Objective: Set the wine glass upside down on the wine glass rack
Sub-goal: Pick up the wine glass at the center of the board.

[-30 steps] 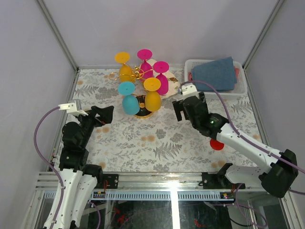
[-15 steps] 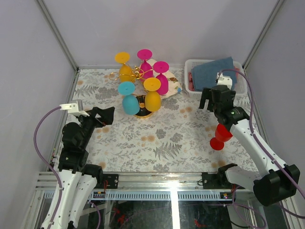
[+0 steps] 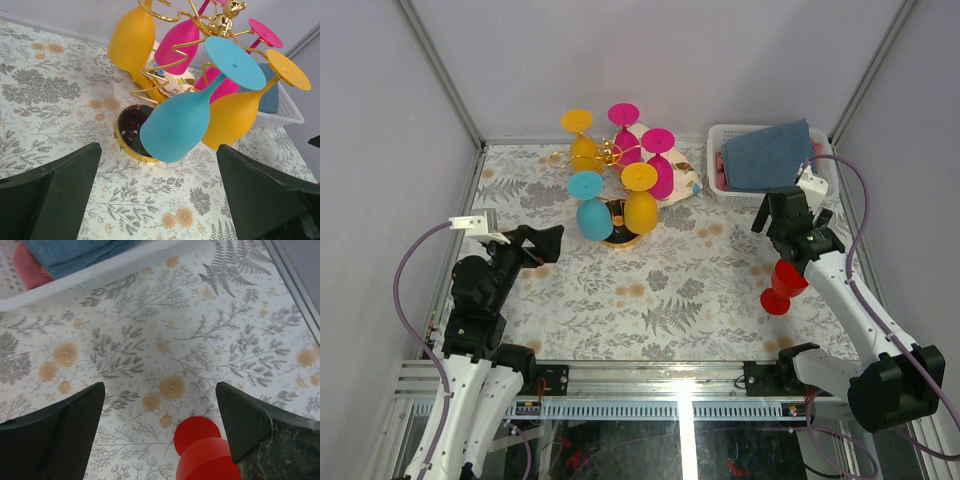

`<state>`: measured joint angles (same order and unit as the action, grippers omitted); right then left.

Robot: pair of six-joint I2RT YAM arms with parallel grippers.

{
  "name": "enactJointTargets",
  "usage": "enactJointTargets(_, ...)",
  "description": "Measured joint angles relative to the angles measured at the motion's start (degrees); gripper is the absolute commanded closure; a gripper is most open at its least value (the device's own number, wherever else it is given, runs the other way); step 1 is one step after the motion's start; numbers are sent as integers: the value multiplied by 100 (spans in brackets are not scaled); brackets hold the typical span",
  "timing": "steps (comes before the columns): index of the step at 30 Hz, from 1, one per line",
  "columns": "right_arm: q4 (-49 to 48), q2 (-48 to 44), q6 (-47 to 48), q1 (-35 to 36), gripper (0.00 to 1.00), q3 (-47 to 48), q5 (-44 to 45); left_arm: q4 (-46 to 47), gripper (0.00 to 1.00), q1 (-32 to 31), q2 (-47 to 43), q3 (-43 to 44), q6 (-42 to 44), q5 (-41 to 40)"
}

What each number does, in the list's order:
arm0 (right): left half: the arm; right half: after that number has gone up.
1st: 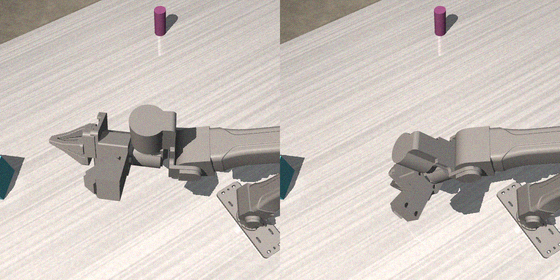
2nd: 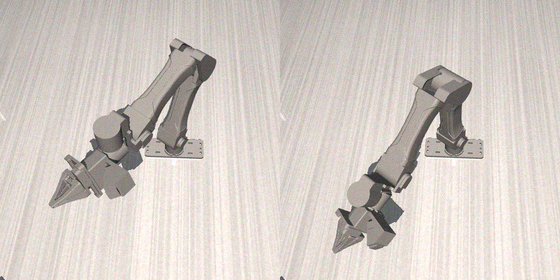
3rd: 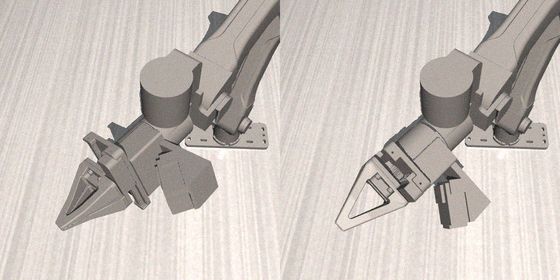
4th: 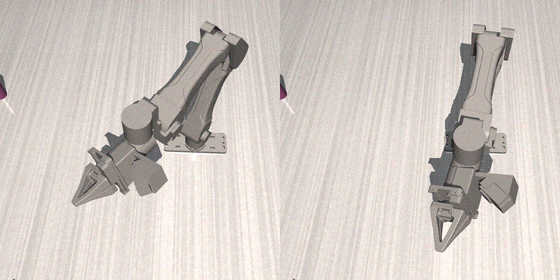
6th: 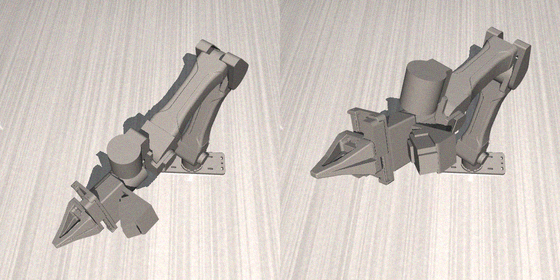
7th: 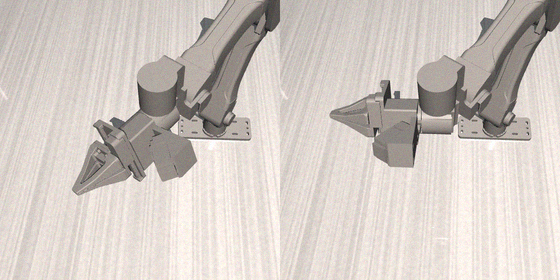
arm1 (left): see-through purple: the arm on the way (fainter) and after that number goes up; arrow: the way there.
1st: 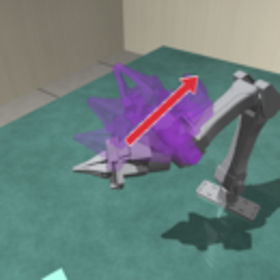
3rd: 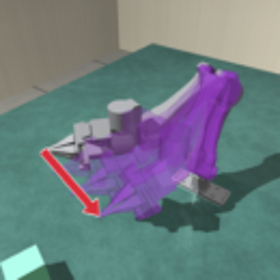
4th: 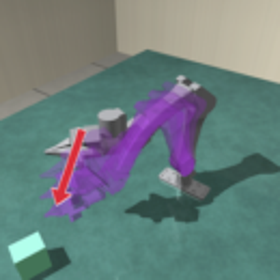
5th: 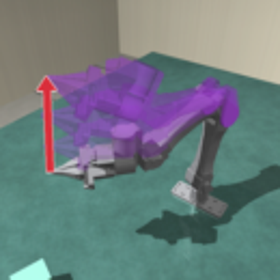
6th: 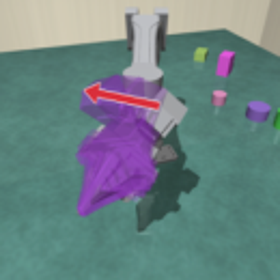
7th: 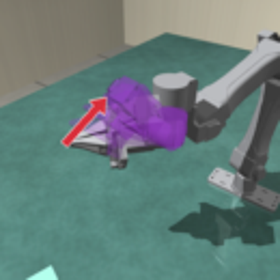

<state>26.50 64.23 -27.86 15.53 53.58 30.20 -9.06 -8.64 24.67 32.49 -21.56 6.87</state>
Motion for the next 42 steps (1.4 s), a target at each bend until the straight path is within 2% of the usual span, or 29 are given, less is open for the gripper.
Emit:
enactJointTargets(7,730,0,-632,0,1,0,409,2,0,0,114,0,4,74)
enactJointTargets(13,1355,109,-697,0,1,249,608,24,0,0,201,0,2,114)
enactJointTargets(20,1725,304,-732,0,1,682,857,33,0,-2,210,0,2,149)
enactJointTargets(29,2275,345,-1128,0,1,721,1119,33,0,-2,210,0,2,170)
enactJointTargets(42,2603,365,-1539,0,1,695,960,35,0,-2,210,0,2,195)
